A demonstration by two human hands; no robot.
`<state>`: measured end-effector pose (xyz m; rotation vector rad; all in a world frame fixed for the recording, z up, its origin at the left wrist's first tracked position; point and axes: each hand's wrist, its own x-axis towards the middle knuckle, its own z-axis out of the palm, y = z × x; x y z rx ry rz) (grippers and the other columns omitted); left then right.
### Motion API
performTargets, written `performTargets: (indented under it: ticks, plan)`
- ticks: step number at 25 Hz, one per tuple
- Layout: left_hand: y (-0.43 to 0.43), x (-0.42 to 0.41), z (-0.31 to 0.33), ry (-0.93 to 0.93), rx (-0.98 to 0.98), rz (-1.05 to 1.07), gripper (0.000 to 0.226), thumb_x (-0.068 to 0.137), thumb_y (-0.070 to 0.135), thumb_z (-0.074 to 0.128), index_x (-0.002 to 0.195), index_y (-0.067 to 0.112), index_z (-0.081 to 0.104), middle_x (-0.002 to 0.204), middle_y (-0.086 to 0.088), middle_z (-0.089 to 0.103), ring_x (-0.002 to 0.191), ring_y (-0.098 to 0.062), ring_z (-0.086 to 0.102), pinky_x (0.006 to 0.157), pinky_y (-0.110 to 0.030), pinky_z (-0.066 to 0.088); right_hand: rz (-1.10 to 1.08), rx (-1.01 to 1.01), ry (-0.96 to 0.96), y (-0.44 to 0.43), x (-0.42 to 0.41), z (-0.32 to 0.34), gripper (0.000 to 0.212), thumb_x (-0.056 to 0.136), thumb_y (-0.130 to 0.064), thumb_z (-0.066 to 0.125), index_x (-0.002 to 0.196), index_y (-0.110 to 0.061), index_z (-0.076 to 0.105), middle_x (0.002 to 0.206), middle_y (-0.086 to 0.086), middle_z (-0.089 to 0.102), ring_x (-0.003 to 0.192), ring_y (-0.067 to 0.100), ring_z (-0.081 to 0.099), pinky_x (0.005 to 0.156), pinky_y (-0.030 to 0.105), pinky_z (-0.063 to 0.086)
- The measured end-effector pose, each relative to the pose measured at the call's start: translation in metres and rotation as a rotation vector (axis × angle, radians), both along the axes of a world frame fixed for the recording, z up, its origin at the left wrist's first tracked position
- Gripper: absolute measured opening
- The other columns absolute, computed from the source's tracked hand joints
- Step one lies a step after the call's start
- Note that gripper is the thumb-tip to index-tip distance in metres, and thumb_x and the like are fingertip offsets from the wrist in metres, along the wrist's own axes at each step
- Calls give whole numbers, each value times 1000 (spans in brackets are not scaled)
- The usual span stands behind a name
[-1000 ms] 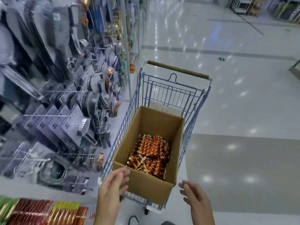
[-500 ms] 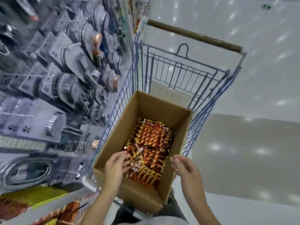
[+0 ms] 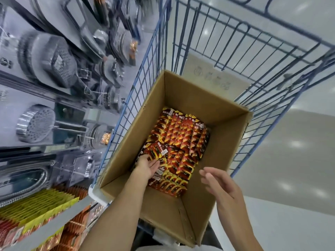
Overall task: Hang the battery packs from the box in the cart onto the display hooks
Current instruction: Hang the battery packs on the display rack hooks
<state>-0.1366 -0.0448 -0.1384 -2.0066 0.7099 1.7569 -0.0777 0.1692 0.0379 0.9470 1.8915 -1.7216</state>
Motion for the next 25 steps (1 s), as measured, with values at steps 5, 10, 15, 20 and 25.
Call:
performTargets:
  ticks: [5, 10, 15, 20, 25]
  plan:
    - [2, -8, -28, -66, 59, 87, 53, 110, 23, 48, 155, -3, 35, 154, -25, 44, 143, -38, 46, 116, -47, 44, -3, 18, -47, -6, 1, -13, 35, 80, -44, 61, 106, -26, 75, 102, -12, 77, 104, 8, 70, 98, 34, 55]
    - [14, -17, -43, -219, -52, -48, 45, 98, 42, 67, 81, 6, 46, 148, -22, 54, 138, -39, 51, 118, -54, 36, -3, 13, -82, -7, 2, -20, 34, 80, -43, 61, 105, -25, 73, 99, -16, 77, 100, 2, 70, 88, 23, 54]
    - [19, -12, -55, -109, 30, 492, 43, 108, 26, 54, 137, -6, 50, 149, -20, 54, 137, -36, 54, 115, -47, 44, -9, 21, -93, -6, 6, -30, 33, 80, -42, 64, 106, -24, 74, 99, -16, 77, 102, 4, 70, 85, 22, 56]
    - [28, -9, -42, -21, 62, 507, 44, 108, 21, 53, 146, -1, 47, 147, -19, 57, 136, -34, 56, 113, -46, 48, -29, -9, -98, -6, 3, -25, 18, 92, -27, 65, 107, -23, 74, 99, -14, 78, 102, 5, 71, 92, 27, 55]
    - [49, -16, -1, 27, 111, 109, 24, 106, 13, 56, 126, 0, 54, 125, -23, 60, 122, -34, 59, 98, -40, 53, -46, 4, -93, -1, -2, -20, 16, 96, -24, 64, 108, -24, 74, 100, -13, 78, 101, 4, 70, 96, 29, 56]
